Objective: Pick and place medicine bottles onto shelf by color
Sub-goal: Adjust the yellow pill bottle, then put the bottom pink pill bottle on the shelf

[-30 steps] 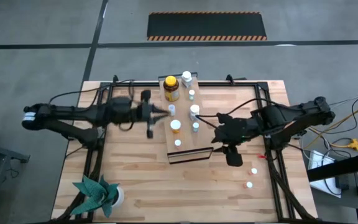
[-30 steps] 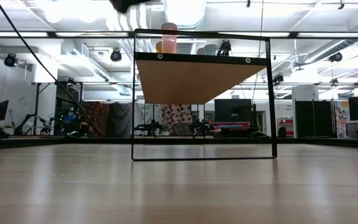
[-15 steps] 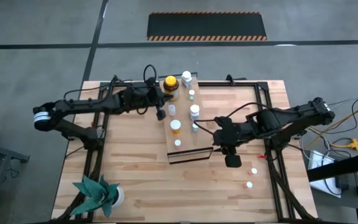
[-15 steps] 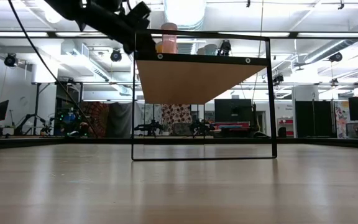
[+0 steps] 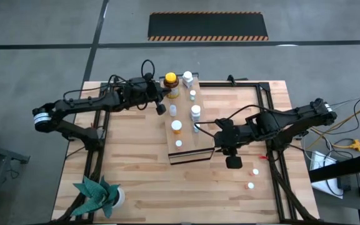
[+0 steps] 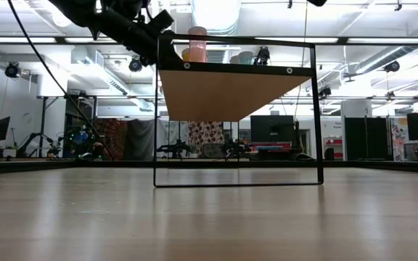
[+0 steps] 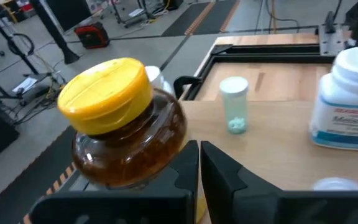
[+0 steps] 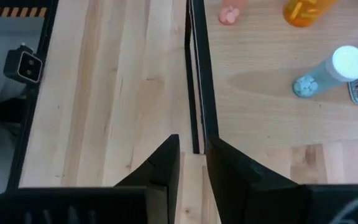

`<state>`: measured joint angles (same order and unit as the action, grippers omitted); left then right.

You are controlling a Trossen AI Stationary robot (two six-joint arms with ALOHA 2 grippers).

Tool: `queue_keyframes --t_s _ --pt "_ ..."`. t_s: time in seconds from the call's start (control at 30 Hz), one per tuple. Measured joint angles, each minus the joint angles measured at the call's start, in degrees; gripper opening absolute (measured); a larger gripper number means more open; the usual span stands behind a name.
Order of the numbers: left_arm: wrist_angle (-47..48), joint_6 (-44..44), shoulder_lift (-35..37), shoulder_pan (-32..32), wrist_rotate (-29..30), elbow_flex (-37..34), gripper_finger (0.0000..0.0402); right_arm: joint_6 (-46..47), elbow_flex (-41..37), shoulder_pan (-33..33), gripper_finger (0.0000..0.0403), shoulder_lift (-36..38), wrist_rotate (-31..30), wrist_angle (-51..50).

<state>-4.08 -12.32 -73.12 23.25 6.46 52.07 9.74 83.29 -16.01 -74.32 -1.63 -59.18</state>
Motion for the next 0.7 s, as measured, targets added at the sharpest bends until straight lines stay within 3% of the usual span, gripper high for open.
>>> queue_keyframes --t_s 0.13,0.33,0.7 --pt "-0.2 1.7 1.1 -1.5 -0.6 0.0 0.0 4.1 0.0 0.0 0.0069 0.0 0.2 -0.6" --pt "-2.2 2.5 6.0 -9.1 -3.1 0.3 0.0 22.0 -0.2 -3.3 0.0067 0.2 0.6 -8.0" --pt "-4.8 0.8 12.5 -25.7 -3.3 0.1 0.0 69.2 -8.9 -24.0 0.0031 0.2 0.6 -8.2"
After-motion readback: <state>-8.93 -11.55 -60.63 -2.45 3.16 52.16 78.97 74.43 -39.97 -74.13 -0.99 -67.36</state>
